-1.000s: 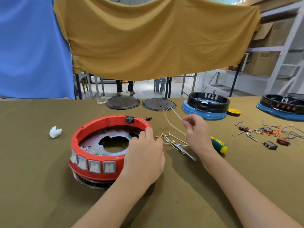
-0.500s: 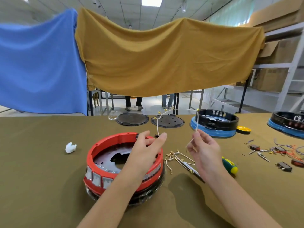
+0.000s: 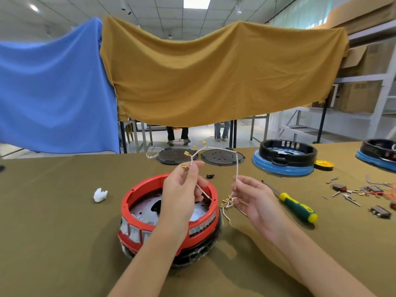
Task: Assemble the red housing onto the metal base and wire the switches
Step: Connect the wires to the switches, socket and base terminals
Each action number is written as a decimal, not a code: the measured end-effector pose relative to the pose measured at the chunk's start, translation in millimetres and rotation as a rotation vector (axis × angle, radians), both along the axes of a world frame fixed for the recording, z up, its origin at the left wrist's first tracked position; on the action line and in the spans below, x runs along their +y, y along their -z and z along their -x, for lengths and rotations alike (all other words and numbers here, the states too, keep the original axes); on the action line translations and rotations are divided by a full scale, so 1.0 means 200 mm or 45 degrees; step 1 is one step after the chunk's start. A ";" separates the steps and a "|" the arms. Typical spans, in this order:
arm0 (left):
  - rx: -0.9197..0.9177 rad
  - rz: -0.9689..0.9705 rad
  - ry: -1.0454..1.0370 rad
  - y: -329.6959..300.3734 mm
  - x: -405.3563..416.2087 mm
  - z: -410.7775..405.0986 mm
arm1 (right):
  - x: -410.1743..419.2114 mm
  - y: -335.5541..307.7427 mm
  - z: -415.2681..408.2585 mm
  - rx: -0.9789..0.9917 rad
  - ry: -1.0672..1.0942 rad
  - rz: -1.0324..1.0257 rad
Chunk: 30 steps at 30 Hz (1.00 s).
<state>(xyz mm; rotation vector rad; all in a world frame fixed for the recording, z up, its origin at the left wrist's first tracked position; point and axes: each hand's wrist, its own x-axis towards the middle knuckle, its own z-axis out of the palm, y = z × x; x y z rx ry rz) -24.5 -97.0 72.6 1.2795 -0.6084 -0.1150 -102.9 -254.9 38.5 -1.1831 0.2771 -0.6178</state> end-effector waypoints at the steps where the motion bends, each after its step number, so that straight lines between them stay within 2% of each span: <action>1: -0.057 -0.037 0.011 0.00 0.01 -0.01 | 0.00 -0.01 0.01 -0.018 -0.019 0.048; 8: -0.204 -0.282 -0.001 -0.02 0.09 -0.11 | 0.05 -0.10 0.02 -0.183 -0.009 0.337; 10: -0.120 -0.274 -0.044 -0.02 0.11 -0.14 | 0.07 -0.14 0.00 -0.215 0.058 0.535; 13: 0.216 -0.068 -0.009 -0.03 0.12 -0.17 | 0.13 -0.21 -0.04 -0.328 0.291 1.007; 15: 0.595 0.323 0.214 -0.04 0.13 -0.20 | 0.15 -0.23 -0.07 -0.475 0.581 1.526; 17: 0.844 0.616 0.446 -0.05 0.15 -0.22 | 0.16 -0.21 -0.09 -0.603 0.749 2.085; 19: 0.806 0.641 0.524 -0.04 0.17 -0.24 | 0.17 -0.19 -0.10 -0.598 0.780 2.460; 21: 0.676 0.506 0.423 -0.04 0.16 -0.25 | 0.16 -0.16 -0.10 -0.489 0.734 2.648; 23: 0.610 0.408 0.308 -0.03 0.16 -0.25 | 0.15 -0.14 -0.10 -0.371 0.647 2.725; 26: 0.536 0.389 0.231 -0.02 0.17 -0.24 | 0.19 -0.15 -0.09 -0.254 0.493 2.723; 28: 0.524 0.398 0.213 -0.02 0.18 -0.24 | 0.25 -0.20 -0.08 -0.111 0.391 2.503; 30: 0.543 0.416 0.181 -0.03 0.19 -0.25 | 0.30 -0.27 -0.09 0.000 0.424 2.135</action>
